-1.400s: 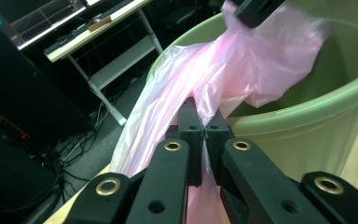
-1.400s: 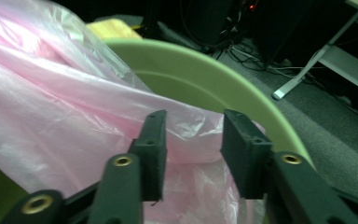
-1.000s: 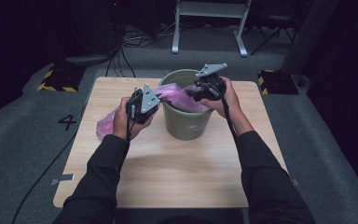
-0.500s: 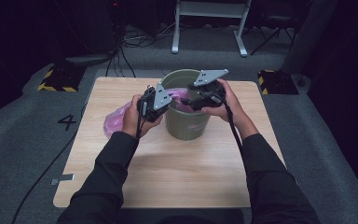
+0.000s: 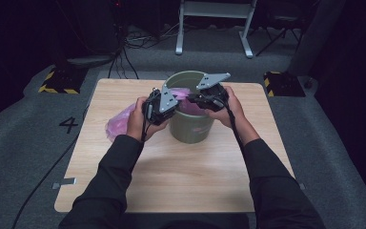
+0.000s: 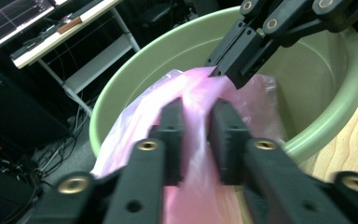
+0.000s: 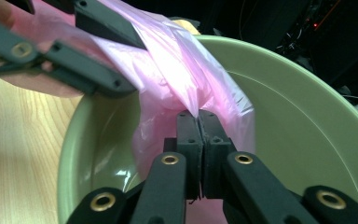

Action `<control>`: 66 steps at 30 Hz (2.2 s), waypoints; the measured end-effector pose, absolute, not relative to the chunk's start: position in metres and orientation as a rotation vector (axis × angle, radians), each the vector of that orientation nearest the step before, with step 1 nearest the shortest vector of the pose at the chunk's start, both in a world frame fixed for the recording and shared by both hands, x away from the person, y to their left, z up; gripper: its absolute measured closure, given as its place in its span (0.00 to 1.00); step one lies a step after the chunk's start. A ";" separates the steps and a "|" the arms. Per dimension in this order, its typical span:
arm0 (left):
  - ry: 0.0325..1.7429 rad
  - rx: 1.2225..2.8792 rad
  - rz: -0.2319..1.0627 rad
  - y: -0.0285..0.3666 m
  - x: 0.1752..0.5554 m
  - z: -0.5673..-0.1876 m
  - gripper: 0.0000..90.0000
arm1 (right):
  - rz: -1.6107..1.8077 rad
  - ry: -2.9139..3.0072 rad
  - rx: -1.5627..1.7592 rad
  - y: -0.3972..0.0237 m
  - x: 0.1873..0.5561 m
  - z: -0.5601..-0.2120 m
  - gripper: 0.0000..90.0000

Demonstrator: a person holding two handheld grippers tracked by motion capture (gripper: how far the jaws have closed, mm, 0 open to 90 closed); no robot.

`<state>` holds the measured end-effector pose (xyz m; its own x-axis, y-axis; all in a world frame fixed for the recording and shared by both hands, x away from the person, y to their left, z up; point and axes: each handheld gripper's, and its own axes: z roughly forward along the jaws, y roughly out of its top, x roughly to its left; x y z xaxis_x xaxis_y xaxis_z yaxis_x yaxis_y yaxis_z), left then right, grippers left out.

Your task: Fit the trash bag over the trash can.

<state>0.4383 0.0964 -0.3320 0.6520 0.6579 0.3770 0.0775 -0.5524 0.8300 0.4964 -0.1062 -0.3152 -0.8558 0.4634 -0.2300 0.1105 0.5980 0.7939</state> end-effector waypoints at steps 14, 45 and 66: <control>0.775 1.986 0.914 0.137 0.418 -0.327 0.27 | 1.167 2.365 0.546 -0.134 0.505 -0.316 1.00; 0.782 2.001 0.655 0.187 0.428 -0.369 0.54 | 1.186 2.326 0.655 -0.179 0.516 -0.325 0.98; 0.711 1.922 0.809 0.190 0.419 -0.353 1.00 | 1.227 2.238 0.753 -0.190 0.514 -0.329 0.44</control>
<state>0.4186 0.1897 -0.3529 0.6200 0.7440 0.2492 0.1520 -0.4254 0.8921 0.5135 -0.1897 -0.3295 -0.7357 0.6621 -0.1428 0.2359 0.4481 0.8623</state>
